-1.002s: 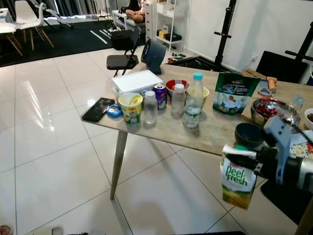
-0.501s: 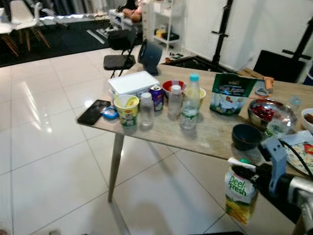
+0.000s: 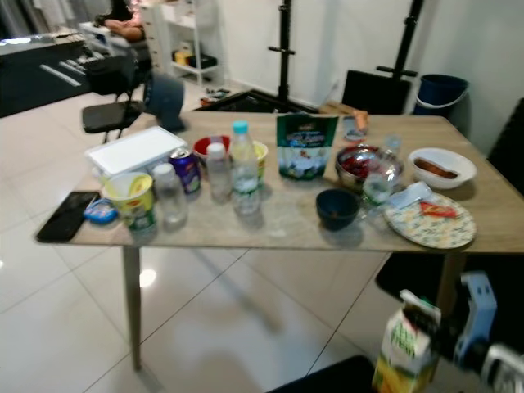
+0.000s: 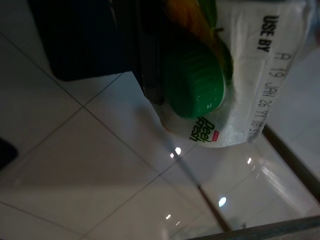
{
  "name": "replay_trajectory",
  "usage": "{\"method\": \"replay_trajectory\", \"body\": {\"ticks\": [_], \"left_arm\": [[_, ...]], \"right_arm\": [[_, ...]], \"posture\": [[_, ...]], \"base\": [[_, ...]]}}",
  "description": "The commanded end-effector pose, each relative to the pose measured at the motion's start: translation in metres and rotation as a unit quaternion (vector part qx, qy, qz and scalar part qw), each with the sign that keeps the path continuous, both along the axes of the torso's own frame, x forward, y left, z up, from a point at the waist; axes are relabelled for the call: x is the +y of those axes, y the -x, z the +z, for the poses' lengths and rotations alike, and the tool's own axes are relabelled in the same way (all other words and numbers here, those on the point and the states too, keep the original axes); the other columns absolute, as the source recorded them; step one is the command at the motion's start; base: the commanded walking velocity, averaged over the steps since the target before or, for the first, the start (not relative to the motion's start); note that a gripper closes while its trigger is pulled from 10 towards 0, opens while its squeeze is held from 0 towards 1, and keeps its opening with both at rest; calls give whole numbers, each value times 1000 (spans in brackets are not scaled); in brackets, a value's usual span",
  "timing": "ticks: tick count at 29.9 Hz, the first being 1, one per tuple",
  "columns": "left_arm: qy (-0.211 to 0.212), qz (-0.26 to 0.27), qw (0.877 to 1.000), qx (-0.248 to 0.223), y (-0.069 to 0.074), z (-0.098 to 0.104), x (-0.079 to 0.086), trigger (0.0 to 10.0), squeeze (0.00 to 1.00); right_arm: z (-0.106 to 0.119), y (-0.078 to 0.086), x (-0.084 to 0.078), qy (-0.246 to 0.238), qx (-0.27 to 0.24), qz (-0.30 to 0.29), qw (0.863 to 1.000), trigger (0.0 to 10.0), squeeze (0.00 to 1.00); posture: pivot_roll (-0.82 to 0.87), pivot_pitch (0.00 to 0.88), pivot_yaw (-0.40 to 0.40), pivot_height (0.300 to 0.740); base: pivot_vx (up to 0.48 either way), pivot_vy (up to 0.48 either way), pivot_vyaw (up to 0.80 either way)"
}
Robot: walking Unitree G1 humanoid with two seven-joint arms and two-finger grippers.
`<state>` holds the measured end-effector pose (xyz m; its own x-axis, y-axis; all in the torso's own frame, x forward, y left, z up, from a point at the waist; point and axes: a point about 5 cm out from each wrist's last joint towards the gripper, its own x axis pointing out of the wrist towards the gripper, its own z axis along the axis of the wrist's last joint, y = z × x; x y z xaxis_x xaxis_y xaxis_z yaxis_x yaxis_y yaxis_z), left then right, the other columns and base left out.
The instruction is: Restocking fridge
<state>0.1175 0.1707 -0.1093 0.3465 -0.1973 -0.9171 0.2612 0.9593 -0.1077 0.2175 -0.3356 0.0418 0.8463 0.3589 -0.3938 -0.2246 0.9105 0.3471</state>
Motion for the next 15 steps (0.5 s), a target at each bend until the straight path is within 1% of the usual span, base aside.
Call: {"method": "replay_trajectory", "body": {"ticks": [1,2,4,6,7,8,9,11,13,14,15], "left_arm": [[-2,-5,1000,27,13,-4,-1,10000,0],[-2,-6,1000,26,12,-4,-1,10000,0],[-2,-6,1000,26,12,-4,-1,10000,0],[1,-9,1000,25,12,-4,-6,10000,0],[1,-9,1000,25,12,-4,-6,10000,0],[1,-9,1000,23,12,-4,-7,10000,0],[1,-9,1000,23,12,-4,-7,10000,0],[-6,-11,1000,18,12,-4,-4,10000,0],[-6,-11,1000,18,12,-4,-4,10000,0],[-12,-11,1000,13,11,-4,-5,10000,0],[-12,-11,1000,13,11,-4,-5,10000,0]], "right_arm": [[-21,10,-1,-5,39,-50,998,10000,0],[-29,15,-1,1,60,-68,996,10000,0],[-29,15,-1,1,60,-68,996,10000,0],[-50,29,0,15,114,-132,985,10000,0],[-50,29,0,15,114,-132,985,10000,0],[-59,37,2,16,134,-156,978,10000,0],[-59,37,2,16,134,-156,978,10000,0],[-78,53,10,26,175,-206,962,10000,0],[-78,53,10,26,175,-206,962,10000,0],[-91,68,14,32,199,-266,943,10000,0],[-91,68,14,32,199,-266,943,10000,0]], "posture": [[-52,0,-9,740],[-52,0,-9,740],[-52,0,-9,740],[-52,0,-9,740],[-52,0,-9,740],[-53,0,-10,740],[-53,0,-10,740],[-53,0,-10,740],[-53,0,-10,740],[-53,0,-6,740],[-53,0,-6,740]], "base": [[0,0,-712],[0,0,-712],[0,0,-712],[0,0,-712],[0,0,-712],[0,0,-712],[0,0,-712],[0,0,-712],[0,0,-712],[0,0,-712],[0,0,-712]]}}
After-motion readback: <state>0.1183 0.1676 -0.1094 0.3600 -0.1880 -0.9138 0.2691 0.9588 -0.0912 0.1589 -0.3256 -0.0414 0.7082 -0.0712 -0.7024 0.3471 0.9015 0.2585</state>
